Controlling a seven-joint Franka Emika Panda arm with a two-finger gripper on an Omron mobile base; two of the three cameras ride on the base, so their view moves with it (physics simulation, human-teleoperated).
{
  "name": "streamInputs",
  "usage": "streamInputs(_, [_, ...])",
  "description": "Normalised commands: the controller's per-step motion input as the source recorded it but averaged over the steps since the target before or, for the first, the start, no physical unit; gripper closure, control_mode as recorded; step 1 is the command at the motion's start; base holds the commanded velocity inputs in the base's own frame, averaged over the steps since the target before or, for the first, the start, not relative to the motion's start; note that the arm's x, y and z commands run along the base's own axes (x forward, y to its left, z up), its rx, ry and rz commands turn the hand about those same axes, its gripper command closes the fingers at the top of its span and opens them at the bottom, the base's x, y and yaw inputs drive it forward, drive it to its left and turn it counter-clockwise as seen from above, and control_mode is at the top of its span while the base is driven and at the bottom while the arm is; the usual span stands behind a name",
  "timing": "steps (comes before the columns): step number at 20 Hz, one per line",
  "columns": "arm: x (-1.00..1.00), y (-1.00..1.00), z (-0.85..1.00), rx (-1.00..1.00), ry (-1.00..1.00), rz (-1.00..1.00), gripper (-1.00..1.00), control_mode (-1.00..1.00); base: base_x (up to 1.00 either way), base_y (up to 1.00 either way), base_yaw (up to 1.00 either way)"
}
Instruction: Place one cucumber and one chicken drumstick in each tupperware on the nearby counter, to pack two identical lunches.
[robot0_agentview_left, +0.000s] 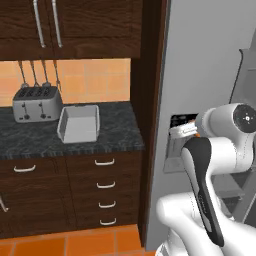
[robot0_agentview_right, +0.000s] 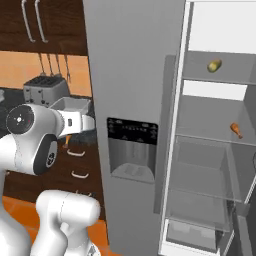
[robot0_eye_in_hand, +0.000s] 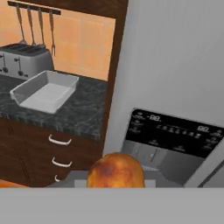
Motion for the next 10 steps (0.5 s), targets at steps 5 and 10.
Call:
streamInputs(5, [0.00,0.00,0.00,0.00,0.00,0.00,1.00,1.00,-0.02,1.00,0.00])
streamInputs(10, [0.00,0.00,0.00,0.00,0.00,0.00,1.00,1.00,0.05,1.00,0.00])
